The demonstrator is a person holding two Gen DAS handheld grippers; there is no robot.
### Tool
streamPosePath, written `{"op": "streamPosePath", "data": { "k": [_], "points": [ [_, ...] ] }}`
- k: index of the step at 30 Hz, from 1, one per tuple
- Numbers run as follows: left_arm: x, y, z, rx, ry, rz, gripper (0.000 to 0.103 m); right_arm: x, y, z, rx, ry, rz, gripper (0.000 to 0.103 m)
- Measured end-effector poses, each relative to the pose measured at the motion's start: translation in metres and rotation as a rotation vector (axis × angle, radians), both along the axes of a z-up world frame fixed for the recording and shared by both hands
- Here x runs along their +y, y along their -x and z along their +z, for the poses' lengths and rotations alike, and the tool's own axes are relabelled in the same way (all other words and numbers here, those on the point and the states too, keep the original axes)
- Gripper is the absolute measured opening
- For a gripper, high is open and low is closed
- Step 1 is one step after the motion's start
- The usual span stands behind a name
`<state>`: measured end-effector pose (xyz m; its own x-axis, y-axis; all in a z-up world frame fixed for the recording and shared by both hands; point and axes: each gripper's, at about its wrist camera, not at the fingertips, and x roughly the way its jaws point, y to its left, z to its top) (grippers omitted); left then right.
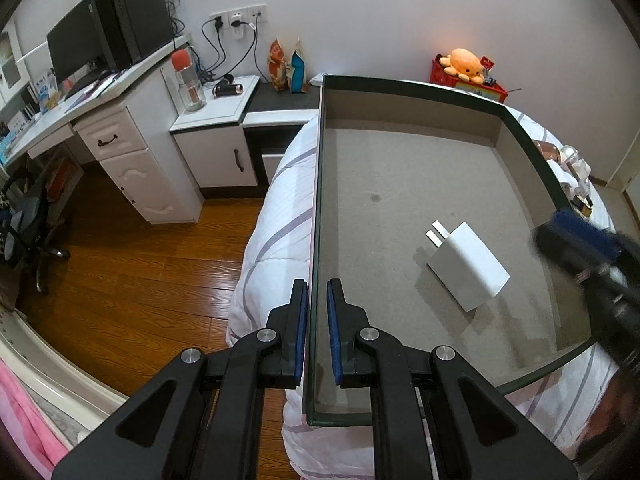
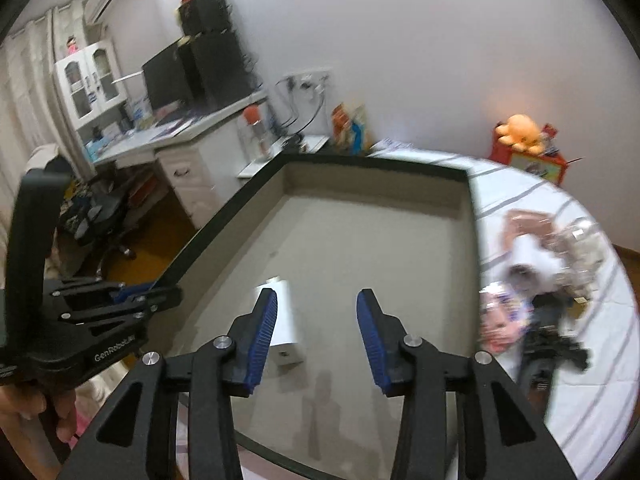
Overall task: Organize rigid objects
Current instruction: 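Carry the power bank into the box tray and open the right gripper, then grasp the pink-and-white block figure with the right gripper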
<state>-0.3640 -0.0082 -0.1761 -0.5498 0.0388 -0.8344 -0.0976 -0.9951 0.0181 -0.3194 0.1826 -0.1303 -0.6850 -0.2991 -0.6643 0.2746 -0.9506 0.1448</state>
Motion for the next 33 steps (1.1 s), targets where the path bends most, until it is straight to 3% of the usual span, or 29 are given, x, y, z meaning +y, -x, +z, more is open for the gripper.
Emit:
{"op": "streamPosePath", "data": {
  "k": [4,7,14,25,29,33],
  "points": [
    [0.0,0.0,0.0,0.0,0.0,0.0,0.01,0.034,-0.013,0.014,0.04,-0.019,-0.098,0.046],
    [0.0,0.0,0.0,-0.001,-0.003,0.0,0.01,0.066,-0.028,0.018,0.054,-0.048,-0.191,0.057],
    [0.0,-0.003,-0.001,0.001,0.002,0.003,0.01,0.124,-0.054,-0.005,-0.023,-0.088,-0.329,0.058],
    [0.001,-0.003,-0.002,-0.001,0.008,0.006,0.01,0.122,-0.063,-0.036,-0.093,-0.058,-0.314,0.058],
    [0.001,-0.003,-0.002,-0.004,0.006,0.006,0.01,0.116,-0.068,-0.04,-0.103,-0.073,-0.307,0.071],
    [0.003,-0.004,-0.002,-0.004,0.01,0.005,0.01,0.114,-0.069,-0.051,-0.132,-0.078,-0.299,0.071]
  ]
}}
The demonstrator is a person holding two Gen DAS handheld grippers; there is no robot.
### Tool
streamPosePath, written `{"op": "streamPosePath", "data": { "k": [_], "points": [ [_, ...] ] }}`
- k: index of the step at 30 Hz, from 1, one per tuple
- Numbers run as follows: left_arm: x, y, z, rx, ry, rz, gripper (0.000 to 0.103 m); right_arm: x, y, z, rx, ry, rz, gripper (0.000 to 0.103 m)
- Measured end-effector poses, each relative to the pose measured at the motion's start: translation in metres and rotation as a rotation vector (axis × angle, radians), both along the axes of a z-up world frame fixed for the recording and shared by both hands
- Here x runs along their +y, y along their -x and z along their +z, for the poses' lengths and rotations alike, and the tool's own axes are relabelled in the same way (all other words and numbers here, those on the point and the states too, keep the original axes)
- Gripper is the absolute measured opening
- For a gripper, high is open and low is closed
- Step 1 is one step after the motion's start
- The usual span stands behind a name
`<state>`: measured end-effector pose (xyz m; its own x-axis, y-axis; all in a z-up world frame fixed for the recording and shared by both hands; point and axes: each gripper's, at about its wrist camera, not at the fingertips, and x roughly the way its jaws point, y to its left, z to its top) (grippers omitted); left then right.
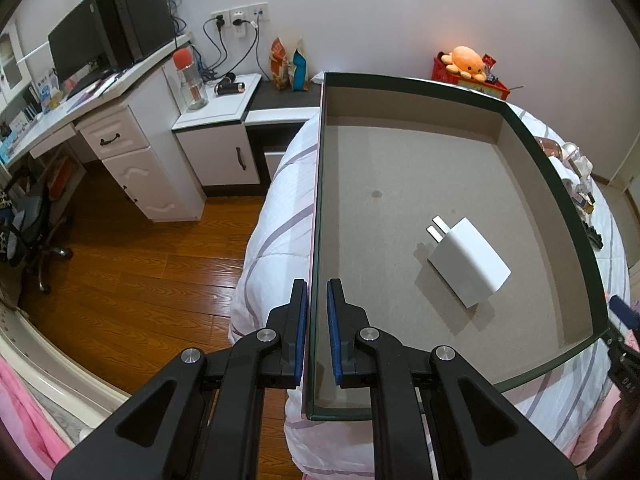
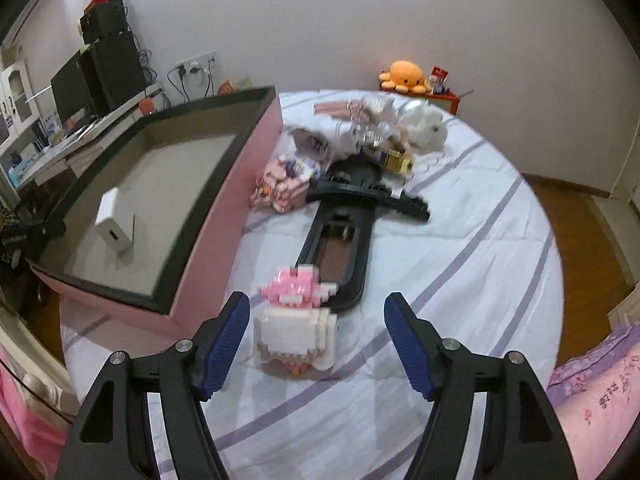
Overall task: Organize rigid objects
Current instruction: 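Grasp the pink-and-white block figure with the right gripper, then place the block figure in the tray beside the power bank, release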
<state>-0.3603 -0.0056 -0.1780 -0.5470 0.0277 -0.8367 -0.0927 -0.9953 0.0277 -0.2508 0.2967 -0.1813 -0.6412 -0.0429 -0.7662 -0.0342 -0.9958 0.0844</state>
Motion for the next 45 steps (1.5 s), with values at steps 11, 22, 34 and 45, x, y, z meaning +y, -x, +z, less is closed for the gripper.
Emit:
{"op": "streamPosePath", "data": {
  "k": [11,22,34,45],
  "points": [
    [0.001,-0.002,0.001,0.001,0.0,-0.002,0.01,-0.006,0.001,-0.007,-0.005,-0.023,0.039,0.047],
    [-0.001,-0.001,0.002,0.0,-0.005,-0.003,0.01,-0.002,0.009,0.04,0.117,-0.031,0.016,0.047],
    [-0.002,-0.001,0.002,-0.004,-0.013,-0.003,0.01,-0.089,0.052,0.05,0.121,0.03,0.237,0.047],
    [-0.002,0.0,0.002,-0.003,-0.018,-0.009,0.01,-0.145,0.077,0.006,-0.048,0.022,0.354,0.048]
  ]
}}
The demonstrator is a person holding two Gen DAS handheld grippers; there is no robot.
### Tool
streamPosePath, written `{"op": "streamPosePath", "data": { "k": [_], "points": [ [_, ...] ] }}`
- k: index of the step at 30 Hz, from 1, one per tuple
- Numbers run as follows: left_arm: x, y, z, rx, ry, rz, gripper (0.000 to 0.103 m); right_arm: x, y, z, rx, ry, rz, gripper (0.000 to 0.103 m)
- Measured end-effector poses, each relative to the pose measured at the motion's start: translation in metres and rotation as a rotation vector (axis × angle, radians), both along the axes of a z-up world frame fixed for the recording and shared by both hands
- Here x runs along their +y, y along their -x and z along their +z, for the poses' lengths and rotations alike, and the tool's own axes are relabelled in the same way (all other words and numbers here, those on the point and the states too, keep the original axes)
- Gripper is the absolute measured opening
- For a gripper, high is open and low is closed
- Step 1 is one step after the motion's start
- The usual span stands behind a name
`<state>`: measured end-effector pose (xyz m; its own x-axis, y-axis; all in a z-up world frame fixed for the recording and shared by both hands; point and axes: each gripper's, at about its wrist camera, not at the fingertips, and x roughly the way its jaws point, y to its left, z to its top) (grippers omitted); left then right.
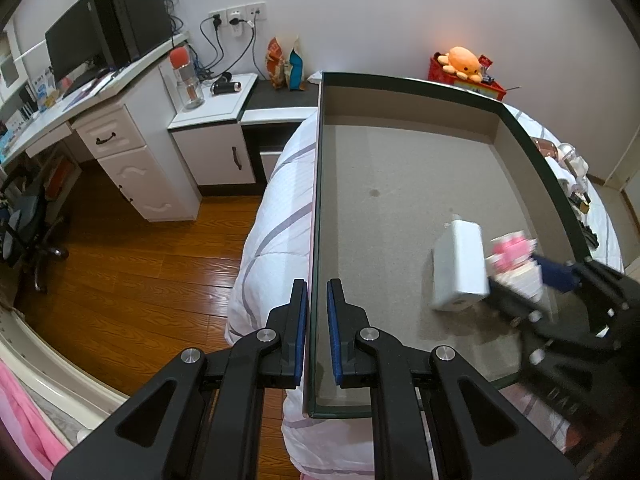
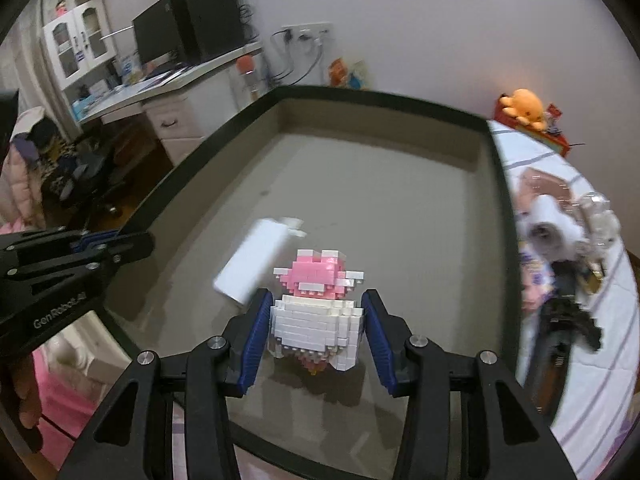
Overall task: Organize rigid objects
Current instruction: 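Place the block figure in the tray beside the power bank, release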
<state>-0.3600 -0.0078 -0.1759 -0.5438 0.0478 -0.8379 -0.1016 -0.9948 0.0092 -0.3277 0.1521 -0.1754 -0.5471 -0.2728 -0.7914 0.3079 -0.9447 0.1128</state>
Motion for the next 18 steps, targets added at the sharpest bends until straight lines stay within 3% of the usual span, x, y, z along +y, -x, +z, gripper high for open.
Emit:
{"op": "streamPosePath", "data": {
  "k": [7,9,18],
  "points": [
    [-0.001,0.0,-0.001,0.0,-0.001,-0.001,0.01,0.006,-0.001,0.0,0.003,0.002,-0.039,0.048],
    [0.0,0.0,-0.001,0.0,-0.001,-0.001,0.01,0.012,-0.002,0.001,0.002,0.005,-0.054,0.055],
    [0.0,0.0,-0.001,-0.003,-0.001,0.001,0.01,0.032,-0.011,0.024,0.089,0.028,-0.093,0.058]
  ]
}}
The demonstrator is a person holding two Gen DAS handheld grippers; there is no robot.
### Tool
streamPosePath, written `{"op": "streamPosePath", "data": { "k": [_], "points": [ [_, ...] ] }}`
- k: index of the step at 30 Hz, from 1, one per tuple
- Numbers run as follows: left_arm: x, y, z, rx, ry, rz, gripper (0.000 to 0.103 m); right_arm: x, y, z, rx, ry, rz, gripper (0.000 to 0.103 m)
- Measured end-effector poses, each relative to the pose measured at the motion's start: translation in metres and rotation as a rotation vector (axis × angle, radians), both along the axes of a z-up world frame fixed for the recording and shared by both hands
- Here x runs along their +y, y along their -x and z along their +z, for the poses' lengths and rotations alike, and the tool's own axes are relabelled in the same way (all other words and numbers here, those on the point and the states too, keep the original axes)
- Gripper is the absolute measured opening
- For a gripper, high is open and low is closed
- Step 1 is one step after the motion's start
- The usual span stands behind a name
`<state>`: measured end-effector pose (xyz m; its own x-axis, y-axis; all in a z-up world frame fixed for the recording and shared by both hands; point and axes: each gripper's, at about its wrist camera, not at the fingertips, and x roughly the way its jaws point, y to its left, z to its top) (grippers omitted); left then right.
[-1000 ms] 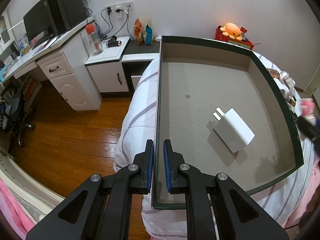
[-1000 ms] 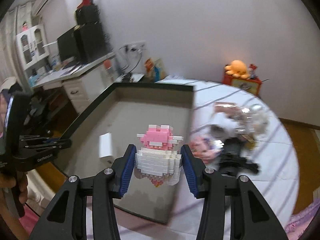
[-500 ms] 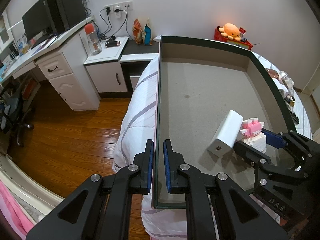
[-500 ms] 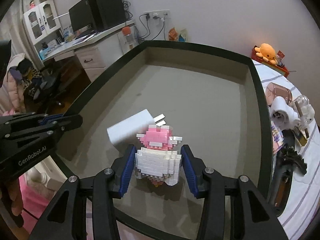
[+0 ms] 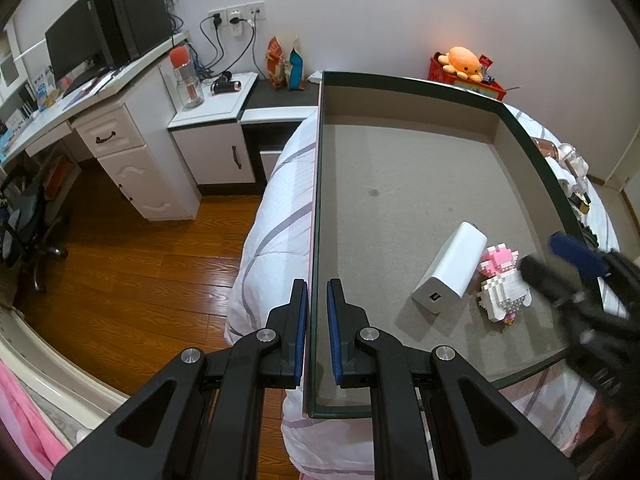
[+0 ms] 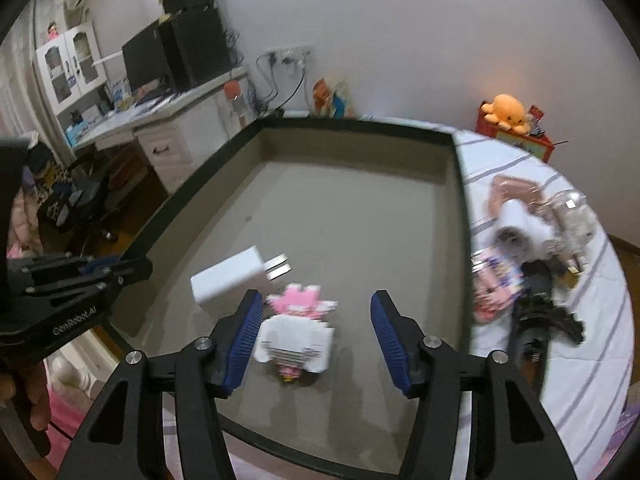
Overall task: Organize rigid objects
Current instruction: 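Place the block figure in the tray beside the power bank, release, then grasp the black hair clip comb with the right gripper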
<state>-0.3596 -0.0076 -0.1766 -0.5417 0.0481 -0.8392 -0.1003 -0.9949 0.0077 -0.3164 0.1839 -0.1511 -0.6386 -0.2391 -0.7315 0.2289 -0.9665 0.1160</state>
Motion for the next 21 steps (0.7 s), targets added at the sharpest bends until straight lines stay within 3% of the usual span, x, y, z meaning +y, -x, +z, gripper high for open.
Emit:
{"op": "streamPosePath", "data": {
  "k": [2,7,12,21],
  "points": [
    [0.001,0.001,0.0,-0.001,0.001,0.0,0.01,0.014,-0.005,0.009,0.026,0.007,-0.033,0.058],
    [0.0,0.001,-0.001,0.0,0.003,0.001,0.01,0.064,-0.017,0.026,0.088,-0.022,-0.164,0.069],
    [-0.001,0.001,-0.001,0.0,0.003,0.002,0.01,0.114,-0.017,0.016,0.043,-0.072,-0.287,0.069],
    [-0.003,0.001,0.0,-0.004,0.011,0.003,0.01,0.105,0.013,-0.009,-0.015,-0.151,-0.181,0.069]
  ]
}}
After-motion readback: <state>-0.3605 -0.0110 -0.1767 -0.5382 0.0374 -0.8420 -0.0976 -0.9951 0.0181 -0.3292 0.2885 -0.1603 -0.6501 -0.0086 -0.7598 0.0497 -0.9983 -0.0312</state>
